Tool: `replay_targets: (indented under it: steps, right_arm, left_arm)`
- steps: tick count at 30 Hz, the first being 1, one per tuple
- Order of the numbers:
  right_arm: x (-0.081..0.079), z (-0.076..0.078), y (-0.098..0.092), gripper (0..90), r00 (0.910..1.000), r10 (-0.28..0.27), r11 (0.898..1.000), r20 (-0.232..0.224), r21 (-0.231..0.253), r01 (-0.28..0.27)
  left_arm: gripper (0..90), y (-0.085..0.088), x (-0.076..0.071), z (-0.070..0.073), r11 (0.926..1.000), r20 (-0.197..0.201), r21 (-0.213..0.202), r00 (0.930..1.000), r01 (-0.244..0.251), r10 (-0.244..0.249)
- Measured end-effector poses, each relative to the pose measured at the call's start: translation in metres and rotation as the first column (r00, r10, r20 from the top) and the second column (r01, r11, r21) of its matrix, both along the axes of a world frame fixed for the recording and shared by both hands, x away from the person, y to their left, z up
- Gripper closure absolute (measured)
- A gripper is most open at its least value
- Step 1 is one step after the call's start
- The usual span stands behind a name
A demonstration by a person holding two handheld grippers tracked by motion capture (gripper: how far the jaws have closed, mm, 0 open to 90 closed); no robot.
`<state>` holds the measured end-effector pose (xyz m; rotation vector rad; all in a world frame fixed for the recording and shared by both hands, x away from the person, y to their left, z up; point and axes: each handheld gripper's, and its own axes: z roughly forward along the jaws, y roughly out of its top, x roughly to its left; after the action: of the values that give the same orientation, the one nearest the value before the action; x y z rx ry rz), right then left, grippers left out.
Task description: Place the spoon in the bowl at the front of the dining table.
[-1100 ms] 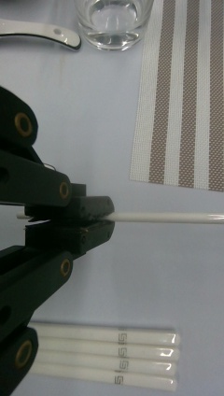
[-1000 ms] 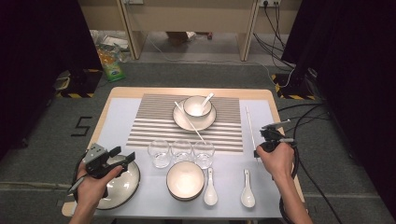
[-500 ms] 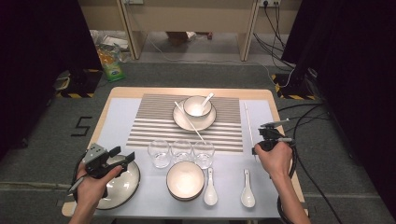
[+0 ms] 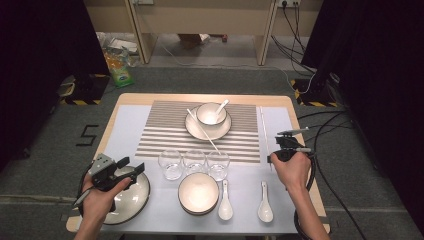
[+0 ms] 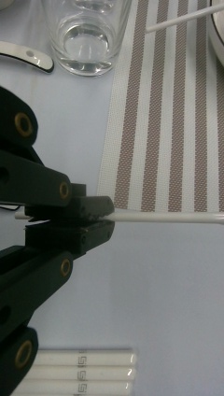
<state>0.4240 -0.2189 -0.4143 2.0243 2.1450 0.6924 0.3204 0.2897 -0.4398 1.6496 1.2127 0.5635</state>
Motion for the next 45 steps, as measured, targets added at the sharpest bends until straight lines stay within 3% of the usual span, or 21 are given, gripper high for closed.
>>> replay_targets:
  steps: [45]
  right_arm:
    - [0.005,0.010,0.016,87.4,0.9937,0.007,0.999,0.112,0.043,-0.012]
  left_arm:
    - [32.4,0.002,-0.001,0.001,1.0000,0.004,-0.002,1.0000,-0.005,0.005]
